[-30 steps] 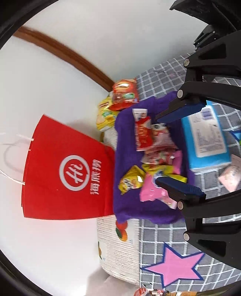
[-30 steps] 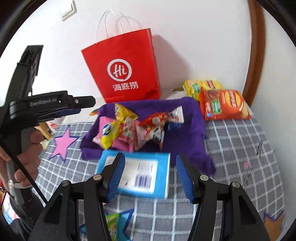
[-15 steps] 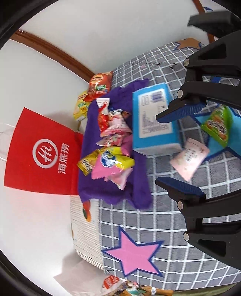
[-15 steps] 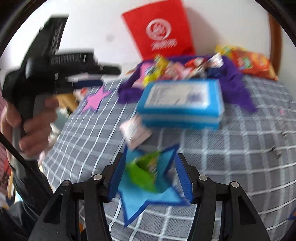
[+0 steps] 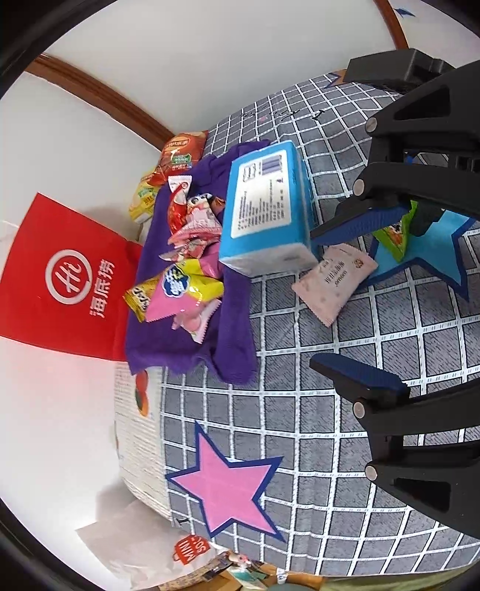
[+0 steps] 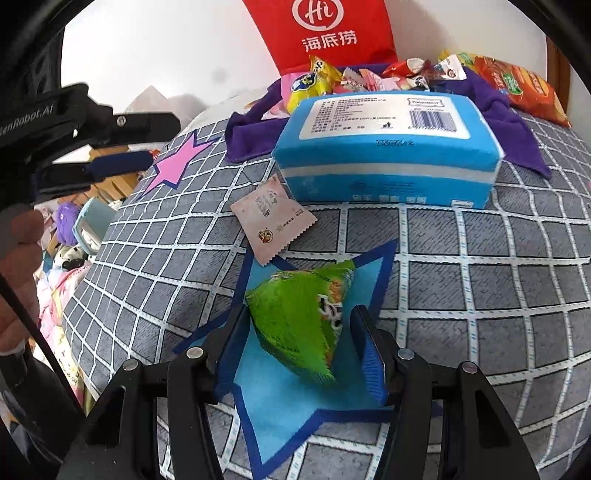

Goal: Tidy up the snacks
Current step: 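Grasp the green snack bag with the right tool while the left tool grasps the pink packet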

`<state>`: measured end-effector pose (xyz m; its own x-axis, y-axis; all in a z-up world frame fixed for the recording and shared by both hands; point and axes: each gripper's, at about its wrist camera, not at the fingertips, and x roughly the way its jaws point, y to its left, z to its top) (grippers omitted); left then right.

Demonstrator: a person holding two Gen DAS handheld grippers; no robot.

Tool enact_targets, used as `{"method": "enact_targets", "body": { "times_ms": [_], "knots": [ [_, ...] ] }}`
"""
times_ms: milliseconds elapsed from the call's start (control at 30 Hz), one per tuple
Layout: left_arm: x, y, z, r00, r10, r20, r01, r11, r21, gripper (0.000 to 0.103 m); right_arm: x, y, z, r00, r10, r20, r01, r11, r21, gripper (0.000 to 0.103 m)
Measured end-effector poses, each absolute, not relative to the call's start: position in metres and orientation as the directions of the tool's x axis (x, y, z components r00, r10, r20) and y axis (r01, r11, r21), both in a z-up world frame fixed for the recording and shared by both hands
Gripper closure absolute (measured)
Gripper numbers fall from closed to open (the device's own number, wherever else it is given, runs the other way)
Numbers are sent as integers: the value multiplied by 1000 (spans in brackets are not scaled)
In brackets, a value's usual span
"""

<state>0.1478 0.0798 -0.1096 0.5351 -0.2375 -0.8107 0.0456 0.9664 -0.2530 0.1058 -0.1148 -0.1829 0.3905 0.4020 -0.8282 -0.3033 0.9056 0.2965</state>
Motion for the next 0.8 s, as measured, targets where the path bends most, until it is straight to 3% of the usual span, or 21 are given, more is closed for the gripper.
{"method": "enact_targets", "body": {
  "times_ms": [167,567,800],
  "knots": [
    [151,78,-127,502,-247,-829,41,964,-263,45,108,-117,-183,435,409,-802,-303,905,298,63],
    [160,63,-173,410,-293,-864,11,949,-316,45,113,-187,-173,568,190,-801,-111,982,154,63],
    [168,57,-190,403,-321,-857,-57,926,-374,45,115,-210,-188,597,198,-777,-80,979,189,63]
  ]
}}
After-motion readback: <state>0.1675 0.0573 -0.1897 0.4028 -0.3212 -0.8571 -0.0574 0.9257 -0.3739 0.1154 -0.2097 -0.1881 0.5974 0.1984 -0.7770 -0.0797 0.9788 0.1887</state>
